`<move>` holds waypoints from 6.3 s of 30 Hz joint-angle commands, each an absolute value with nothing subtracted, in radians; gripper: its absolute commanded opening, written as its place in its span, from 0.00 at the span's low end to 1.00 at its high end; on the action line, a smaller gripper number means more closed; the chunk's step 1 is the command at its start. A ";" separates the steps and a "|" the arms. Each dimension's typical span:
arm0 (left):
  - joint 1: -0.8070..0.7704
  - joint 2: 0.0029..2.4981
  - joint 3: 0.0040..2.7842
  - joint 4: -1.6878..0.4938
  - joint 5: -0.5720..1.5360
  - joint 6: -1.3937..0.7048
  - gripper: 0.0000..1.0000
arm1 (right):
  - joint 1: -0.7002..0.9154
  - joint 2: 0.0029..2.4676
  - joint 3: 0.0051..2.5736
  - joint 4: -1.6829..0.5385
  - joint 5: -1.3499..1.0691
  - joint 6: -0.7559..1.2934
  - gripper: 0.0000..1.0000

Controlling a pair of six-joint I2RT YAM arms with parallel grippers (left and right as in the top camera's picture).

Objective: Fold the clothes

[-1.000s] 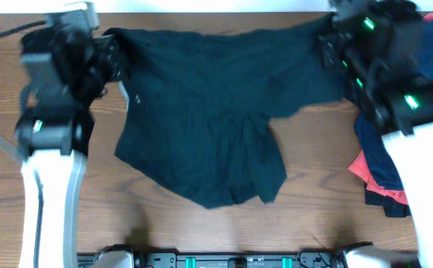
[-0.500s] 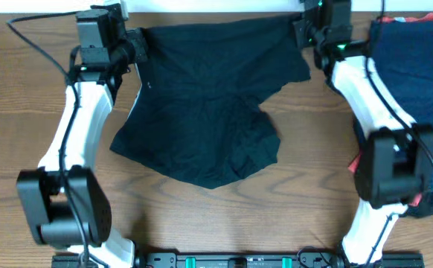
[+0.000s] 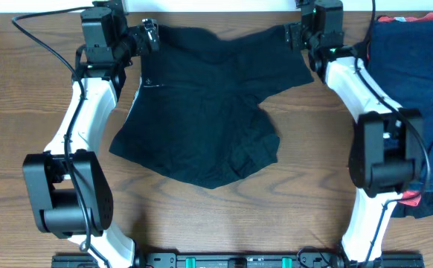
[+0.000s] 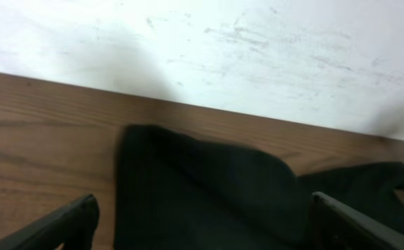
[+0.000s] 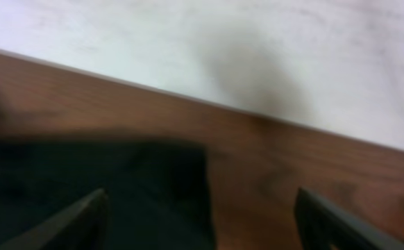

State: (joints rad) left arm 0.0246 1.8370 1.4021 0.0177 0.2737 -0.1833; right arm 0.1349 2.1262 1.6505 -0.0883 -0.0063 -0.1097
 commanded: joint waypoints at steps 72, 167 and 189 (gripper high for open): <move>0.029 1.571 1.238 -0.884 0.207 -0.072 0.99 | 0.296 1.723 1.313 -1.021 -0.377 -0.014 0.82; -0.013 1.488 0.733 -0.383 -0.034 -0.580 0.06 | 0.276 1.592 0.959 -0.575 0.022 0.340 0.01; -0.013 0.776 0.733 -0.659 0.001 -0.581 0.06 | 0.081 1.033 1.048 -1.010 -0.030 0.253 0.01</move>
State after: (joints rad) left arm -0.0299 0.8249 0.7345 -0.6369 0.0837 -0.5976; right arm 0.1085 1.1011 1.0348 -1.0004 -0.1314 0.2771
